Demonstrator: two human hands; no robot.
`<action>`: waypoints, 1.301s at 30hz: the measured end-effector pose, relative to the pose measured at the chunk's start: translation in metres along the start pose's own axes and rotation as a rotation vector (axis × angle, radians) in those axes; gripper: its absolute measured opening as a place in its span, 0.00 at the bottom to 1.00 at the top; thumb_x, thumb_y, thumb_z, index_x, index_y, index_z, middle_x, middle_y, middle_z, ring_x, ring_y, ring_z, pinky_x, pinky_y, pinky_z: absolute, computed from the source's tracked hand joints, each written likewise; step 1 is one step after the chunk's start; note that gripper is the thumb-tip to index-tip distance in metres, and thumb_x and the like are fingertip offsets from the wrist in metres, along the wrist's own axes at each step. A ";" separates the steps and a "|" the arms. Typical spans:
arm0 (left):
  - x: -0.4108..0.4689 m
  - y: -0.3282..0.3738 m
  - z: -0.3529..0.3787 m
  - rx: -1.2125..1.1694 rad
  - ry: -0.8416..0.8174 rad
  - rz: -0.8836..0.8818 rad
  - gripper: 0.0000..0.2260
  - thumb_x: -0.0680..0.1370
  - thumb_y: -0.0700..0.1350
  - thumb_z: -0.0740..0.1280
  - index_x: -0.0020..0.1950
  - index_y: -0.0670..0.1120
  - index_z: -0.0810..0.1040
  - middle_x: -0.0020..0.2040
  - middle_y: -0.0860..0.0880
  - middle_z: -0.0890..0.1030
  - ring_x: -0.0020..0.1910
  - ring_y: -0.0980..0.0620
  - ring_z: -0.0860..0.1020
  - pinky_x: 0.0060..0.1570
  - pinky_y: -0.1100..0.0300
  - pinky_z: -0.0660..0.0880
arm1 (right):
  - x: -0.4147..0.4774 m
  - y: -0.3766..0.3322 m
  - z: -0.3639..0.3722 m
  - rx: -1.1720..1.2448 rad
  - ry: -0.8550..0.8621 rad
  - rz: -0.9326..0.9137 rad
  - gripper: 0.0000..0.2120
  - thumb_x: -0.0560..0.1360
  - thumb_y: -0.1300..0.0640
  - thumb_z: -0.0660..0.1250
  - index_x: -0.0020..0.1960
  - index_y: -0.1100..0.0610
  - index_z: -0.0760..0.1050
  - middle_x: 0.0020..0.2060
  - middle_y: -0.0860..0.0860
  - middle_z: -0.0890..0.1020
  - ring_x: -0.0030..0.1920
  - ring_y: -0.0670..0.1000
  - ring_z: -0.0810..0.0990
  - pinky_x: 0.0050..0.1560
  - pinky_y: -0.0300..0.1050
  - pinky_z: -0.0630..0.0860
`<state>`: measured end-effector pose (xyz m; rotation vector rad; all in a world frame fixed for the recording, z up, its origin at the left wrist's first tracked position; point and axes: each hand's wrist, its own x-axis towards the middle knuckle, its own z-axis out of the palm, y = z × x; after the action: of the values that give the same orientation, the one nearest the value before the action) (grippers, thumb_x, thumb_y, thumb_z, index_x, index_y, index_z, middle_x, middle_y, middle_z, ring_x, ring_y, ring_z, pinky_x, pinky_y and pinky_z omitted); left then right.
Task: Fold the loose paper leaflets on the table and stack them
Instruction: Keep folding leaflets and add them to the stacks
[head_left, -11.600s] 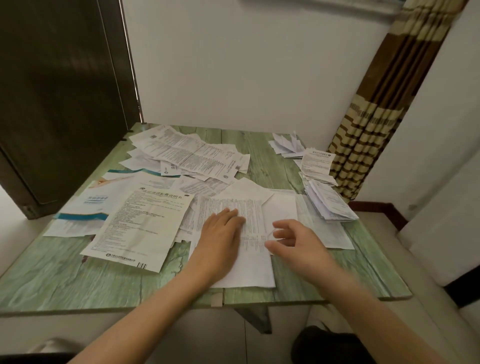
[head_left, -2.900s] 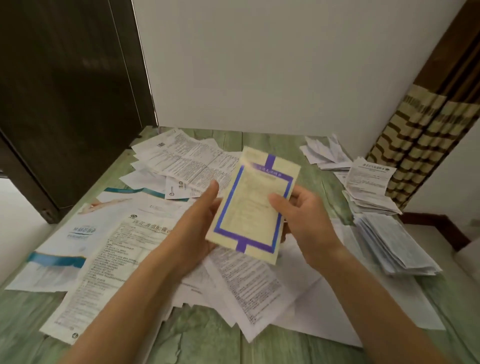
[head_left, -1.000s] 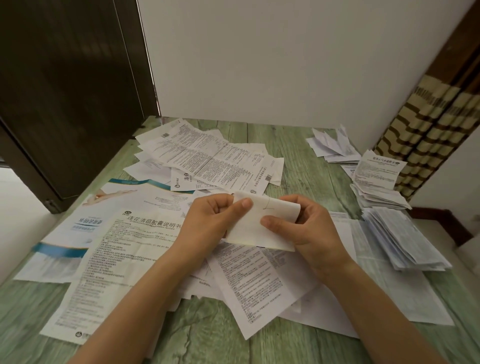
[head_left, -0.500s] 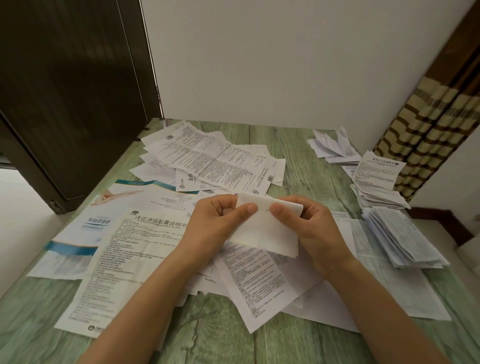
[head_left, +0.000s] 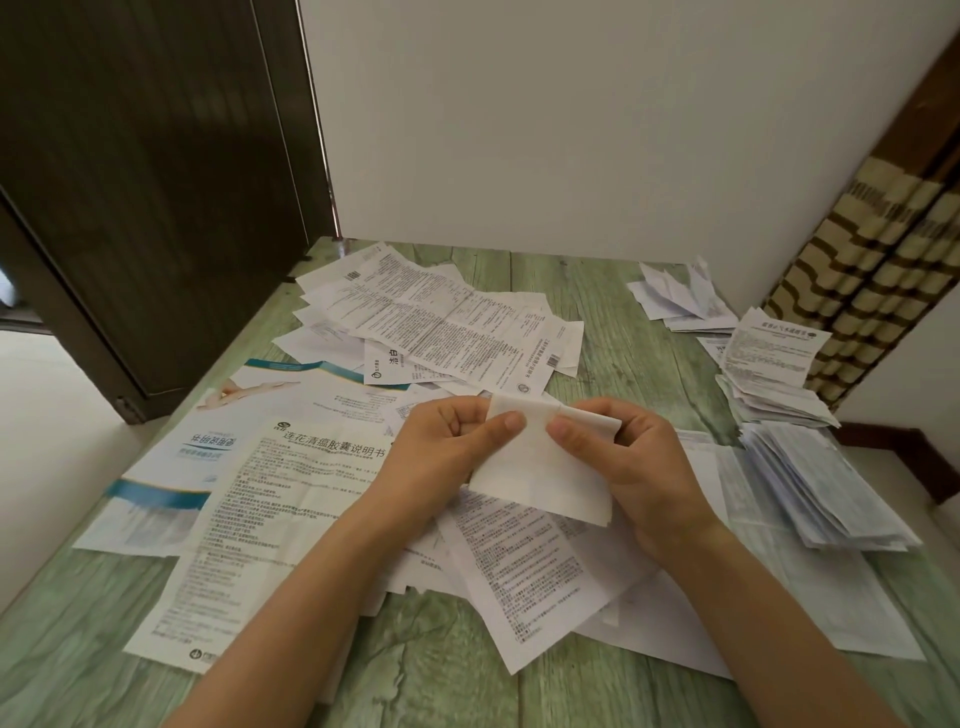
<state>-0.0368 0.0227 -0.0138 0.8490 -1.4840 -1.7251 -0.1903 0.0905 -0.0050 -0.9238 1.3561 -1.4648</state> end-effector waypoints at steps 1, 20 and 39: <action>0.001 0.000 0.000 0.001 0.003 -0.001 0.07 0.73 0.42 0.69 0.46 0.40 0.82 0.38 0.43 0.84 0.35 0.51 0.81 0.33 0.65 0.76 | 0.000 0.000 0.000 -0.004 -0.001 0.001 0.11 0.61 0.56 0.73 0.41 0.59 0.77 0.35 0.54 0.82 0.34 0.51 0.81 0.29 0.42 0.76; -0.001 -0.005 0.015 0.175 0.143 0.150 0.05 0.69 0.48 0.70 0.34 0.51 0.81 0.30 0.55 0.80 0.31 0.59 0.77 0.30 0.66 0.72 | -0.002 0.007 0.002 -0.256 -0.041 -0.112 0.09 0.65 0.51 0.72 0.41 0.55 0.78 0.36 0.49 0.82 0.37 0.46 0.81 0.34 0.39 0.75; 0.000 0.004 0.002 0.209 0.287 0.140 0.08 0.68 0.49 0.72 0.33 0.47 0.81 0.30 0.48 0.78 0.32 0.51 0.75 0.35 0.58 0.71 | 0.003 -0.002 -0.009 -0.298 0.037 -0.152 0.07 0.72 0.69 0.66 0.37 0.61 0.78 0.24 0.47 0.79 0.25 0.44 0.75 0.28 0.35 0.72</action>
<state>-0.0381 0.0233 -0.0094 1.0274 -1.5032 -1.3015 -0.2004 0.0901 -0.0044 -1.2171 1.5893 -1.4194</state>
